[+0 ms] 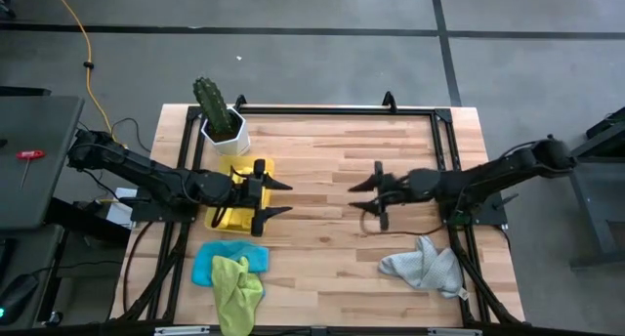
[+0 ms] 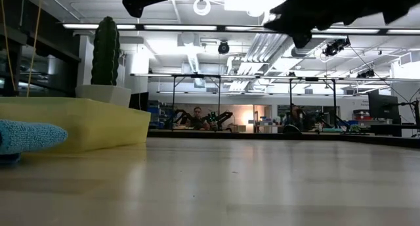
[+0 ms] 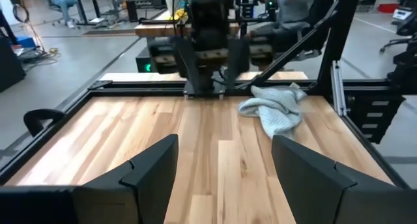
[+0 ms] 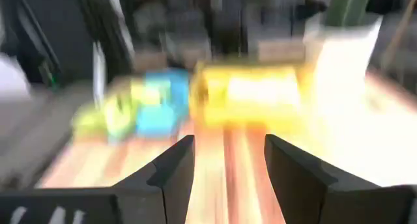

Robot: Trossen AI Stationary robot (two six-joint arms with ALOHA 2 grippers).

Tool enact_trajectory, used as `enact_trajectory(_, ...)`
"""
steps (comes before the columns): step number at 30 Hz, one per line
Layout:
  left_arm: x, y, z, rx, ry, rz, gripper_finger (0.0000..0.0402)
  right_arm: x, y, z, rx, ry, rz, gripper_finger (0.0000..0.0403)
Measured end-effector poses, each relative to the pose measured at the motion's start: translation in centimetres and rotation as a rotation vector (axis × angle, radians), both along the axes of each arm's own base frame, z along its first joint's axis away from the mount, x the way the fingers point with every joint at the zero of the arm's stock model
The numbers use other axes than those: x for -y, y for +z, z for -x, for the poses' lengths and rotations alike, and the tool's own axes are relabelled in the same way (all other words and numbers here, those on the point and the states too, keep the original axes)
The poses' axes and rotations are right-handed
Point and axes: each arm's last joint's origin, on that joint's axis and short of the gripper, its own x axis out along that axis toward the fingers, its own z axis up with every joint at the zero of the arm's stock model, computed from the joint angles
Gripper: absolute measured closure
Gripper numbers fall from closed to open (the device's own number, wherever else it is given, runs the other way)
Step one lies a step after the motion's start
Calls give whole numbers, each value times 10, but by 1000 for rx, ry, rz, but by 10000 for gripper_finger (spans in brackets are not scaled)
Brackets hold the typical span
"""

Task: Fold microfiber towels
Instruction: Fold the gray microfiber towel

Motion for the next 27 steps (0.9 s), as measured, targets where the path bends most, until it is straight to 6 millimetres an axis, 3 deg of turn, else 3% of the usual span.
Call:
enact_trajectory(6,0,-3,1,-34,0,-8,163,-38,-5,-11,-498,-1,-109,226)
enact_trajectory(12,0,-3,1,-36,2,-9,163,-87,-9,-4,-845,-88,-234,226)
enact_trajectory(21,0,-3,1,-34,3,-6,163,-156,-21,-8,-1083,-162,-316,226)
enact_trajectory(27,0,-3,1,-33,3,-5,163,-166,-51,-18,-1190,-188,-243,226)
